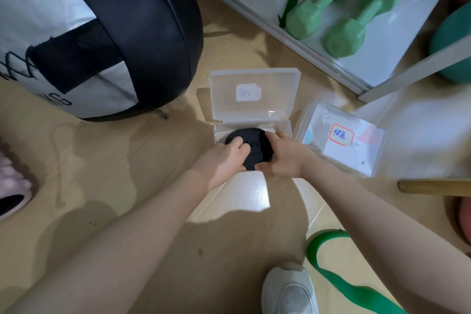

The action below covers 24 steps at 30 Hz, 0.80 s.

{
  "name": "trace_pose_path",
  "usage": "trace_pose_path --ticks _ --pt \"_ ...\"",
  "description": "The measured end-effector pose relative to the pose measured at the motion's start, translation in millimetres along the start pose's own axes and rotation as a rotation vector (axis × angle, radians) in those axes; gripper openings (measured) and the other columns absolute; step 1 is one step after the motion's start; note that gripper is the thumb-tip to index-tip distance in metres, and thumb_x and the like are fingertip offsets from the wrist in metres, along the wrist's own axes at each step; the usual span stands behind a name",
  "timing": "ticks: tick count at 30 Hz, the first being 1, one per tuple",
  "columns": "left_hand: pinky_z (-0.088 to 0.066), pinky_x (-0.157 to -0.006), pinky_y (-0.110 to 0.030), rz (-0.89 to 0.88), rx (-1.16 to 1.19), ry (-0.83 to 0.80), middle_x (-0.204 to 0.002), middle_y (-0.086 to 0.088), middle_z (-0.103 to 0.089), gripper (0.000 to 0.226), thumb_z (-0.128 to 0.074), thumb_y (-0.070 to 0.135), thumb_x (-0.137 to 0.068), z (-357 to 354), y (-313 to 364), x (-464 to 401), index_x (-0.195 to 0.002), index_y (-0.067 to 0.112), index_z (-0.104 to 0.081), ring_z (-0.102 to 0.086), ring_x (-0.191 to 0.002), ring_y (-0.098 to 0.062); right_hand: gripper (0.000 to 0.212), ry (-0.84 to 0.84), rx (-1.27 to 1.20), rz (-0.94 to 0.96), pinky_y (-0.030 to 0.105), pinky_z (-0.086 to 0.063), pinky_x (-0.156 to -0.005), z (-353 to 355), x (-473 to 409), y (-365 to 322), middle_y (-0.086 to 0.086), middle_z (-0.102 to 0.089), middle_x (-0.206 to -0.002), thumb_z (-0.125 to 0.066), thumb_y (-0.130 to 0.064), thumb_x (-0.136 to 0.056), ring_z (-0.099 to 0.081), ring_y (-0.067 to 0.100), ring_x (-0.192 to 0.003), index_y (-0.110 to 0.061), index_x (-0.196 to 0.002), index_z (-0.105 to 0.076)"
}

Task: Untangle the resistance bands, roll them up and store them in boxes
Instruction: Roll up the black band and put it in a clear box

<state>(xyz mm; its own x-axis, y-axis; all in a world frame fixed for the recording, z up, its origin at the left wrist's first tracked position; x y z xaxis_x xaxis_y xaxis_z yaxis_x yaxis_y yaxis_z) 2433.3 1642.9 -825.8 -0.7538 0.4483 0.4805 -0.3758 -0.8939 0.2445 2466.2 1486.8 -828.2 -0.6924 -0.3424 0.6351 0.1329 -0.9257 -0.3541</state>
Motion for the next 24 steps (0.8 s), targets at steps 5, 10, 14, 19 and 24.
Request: trace_pose_path --ticks 5,10,14,19,24 --pt "-0.035 -0.063 -0.035 0.07 0.036 -0.009 -0.101 -0.011 -0.038 0.022 -0.044 0.025 -0.097 4 -1 -7 -0.107 0.004 -0.045 -0.053 -0.08 -0.032 0.061 0.126 -0.027 -0.05 0.036 -0.044 -0.073 2 0 -8 0.01 -0.052 -0.113 -0.066 -0.042 -0.078 -0.054 0.031 -0.104 -0.009 -0.119 -0.036" --pt "-0.032 -0.073 -0.031 0.003 -0.031 -0.062 -0.111 -0.01 -0.048 0.031 -0.036 0.029 -0.099 10 -8 -2 -0.105 0.004 -0.052 -0.05 -0.098 -0.03 0.07 0.086 -0.043 -0.115 0.038 -0.045 -0.084 -1 -3 -9 0.007 -0.046 -0.129 -0.066 -0.045 -0.077 -0.051 0.028 -0.114 -0.009 -0.129 -0.037" --pt "-0.028 -0.067 -0.027 -0.018 -0.233 0.284 -0.068 0.004 -0.059 0.034 -0.053 0.045 -0.08 3 -5 17 -0.065 0.017 -0.065 -0.058 -0.068 -0.02 0.078 0.077 -0.139 -0.168 0.038 -0.045 -0.092 1 -6 -12 0.006 -0.027 -0.144 -0.069 -0.041 -0.071 -0.048 0.028 -0.119 -0.011 -0.133 -0.034" --pt "-0.04 -0.07 -0.029 0.068 -0.113 0.303 -0.078 0.003 -0.064 0.039 -0.081 0.046 -0.055 -13 -7 27 -0.076 0.017 -0.066 -0.063 -0.076 -0.021 0.08 0.148 -0.181 -0.072 0.044 -0.044 -0.095 -3 -1 -5 0.003 -0.021 -0.143 -0.072 -0.042 -0.07 -0.046 0.029 -0.12 -0.014 -0.133 -0.033" --pt "-0.038 -0.097 -0.036 0.087 0.089 0.341 -0.124 -0.01 -0.056 0.06 -0.074 0.034 -0.073 -11 -1 27 -0.122 0.006 -0.054 -0.053 -0.118 -0.027 0.079 0.218 -0.141 0.046 0.044 -0.041 -0.098 0 9 -6 0.004 -0.02 -0.148 -0.07 -0.042 -0.074 -0.04 0.029 -0.126 -0.012 -0.136 -0.033"
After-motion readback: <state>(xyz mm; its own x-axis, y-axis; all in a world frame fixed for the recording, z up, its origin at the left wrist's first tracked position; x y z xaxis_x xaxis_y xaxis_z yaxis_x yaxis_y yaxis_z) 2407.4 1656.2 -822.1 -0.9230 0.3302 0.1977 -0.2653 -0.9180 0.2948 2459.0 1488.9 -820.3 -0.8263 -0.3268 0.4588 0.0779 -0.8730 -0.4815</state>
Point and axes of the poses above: each hand's wrist, its own x-axis away from the middle knuckle, its own z-axis out of the back of the hand, y = z × x, the point moved 1 cm from there along -x, towards the middle knuckle
